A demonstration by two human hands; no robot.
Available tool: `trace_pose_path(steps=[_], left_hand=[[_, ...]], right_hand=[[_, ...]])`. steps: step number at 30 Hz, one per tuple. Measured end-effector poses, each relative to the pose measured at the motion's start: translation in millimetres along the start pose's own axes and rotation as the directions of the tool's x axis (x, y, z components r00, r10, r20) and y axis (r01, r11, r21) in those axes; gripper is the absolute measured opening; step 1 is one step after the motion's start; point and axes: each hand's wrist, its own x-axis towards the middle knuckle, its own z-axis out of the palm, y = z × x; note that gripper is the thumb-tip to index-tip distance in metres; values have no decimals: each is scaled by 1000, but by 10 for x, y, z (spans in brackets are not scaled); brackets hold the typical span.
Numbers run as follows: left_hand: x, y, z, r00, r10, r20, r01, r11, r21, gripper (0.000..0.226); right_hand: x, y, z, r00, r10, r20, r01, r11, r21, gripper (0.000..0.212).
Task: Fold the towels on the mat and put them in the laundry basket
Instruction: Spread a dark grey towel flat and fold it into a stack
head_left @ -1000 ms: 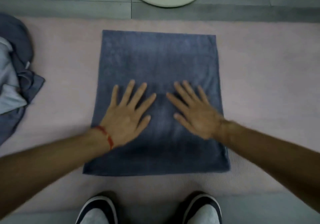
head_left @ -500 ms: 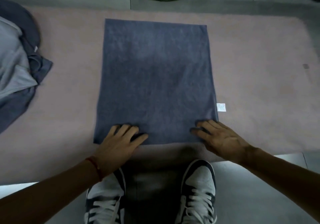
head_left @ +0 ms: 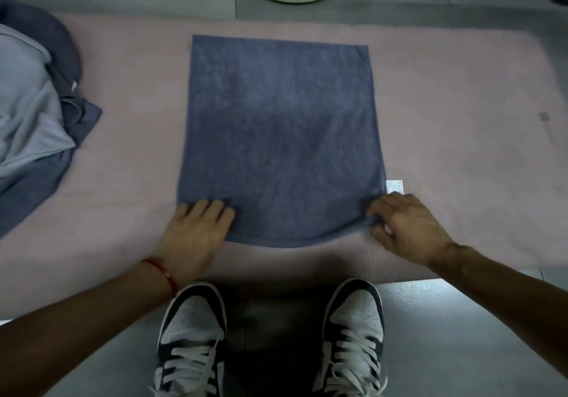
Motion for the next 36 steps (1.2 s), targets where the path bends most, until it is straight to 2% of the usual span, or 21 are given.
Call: trace_pose_path(steps=[2,3,5,6,8,10,13,16,18,22,25,27,29,31,34,36], left_hand=[[-38,-308,-70,996,-87,-29,75,957,-279,26],[-34,-460,-109,984,-178,9,163,882,-441,21],[47,-713,-135,910,-400,112,364,638,-679,8],[122,-802,-144,859,-486,158,425,508,-749,8],[285,-907,-189,807,-550,217,434,302,-849,7],[420,-976,-266,823,-528,211,371,217,-903,5],[475,-1060,-349,878,-422,224,339,222,-914,10],[387,-1048,-429,898,-289,332,399,216,-891,13],[311,-1002,-492,899,-240,367,412,176,-894,14],[108,-934,-507,905,-63,421,423,228,-877,16],[-48,-952,-445,828,90,554,540,139,-830,34],[-13,-1014,-485,809,119,576,569,92,-817,35],[154,-1124,-558,847,21,531,528,77,-846,24],[417,-1254,-624,871,-187,455,484,155,-861,12],[840,-1464,-629,830,-447,333,445,171,-879,8],[1095,-1611,-584,799,-523,296,430,152,-890,9]], right_hand=[[67,37,-68,966,253,-56,-235,948,216,8],[125,70,-101,928,369,-56,-336,891,305,13],[275,169,-170,837,548,-15,-472,733,490,16],[371,218,-201,798,602,13,-492,638,592,13],[561,285,-263,757,652,41,-462,490,739,6],[707,320,-347,757,650,68,-428,415,803,4],[727,337,-501,830,521,198,-403,316,859,15],[576,404,-580,866,380,325,-450,310,838,23],[462,447,-606,858,346,379,-485,306,819,23],[196,457,-602,811,251,528,-583,278,764,27],[39,448,-614,730,172,662,-680,282,677,24],[83,463,-679,737,169,654,-671,299,679,23],[253,488,-776,810,243,533,-585,301,753,20],[507,530,-862,861,355,363,-483,349,803,15],[973,636,-924,878,443,179,-387,441,809,10],[1306,728,-903,854,511,97,-372,467,802,8]])
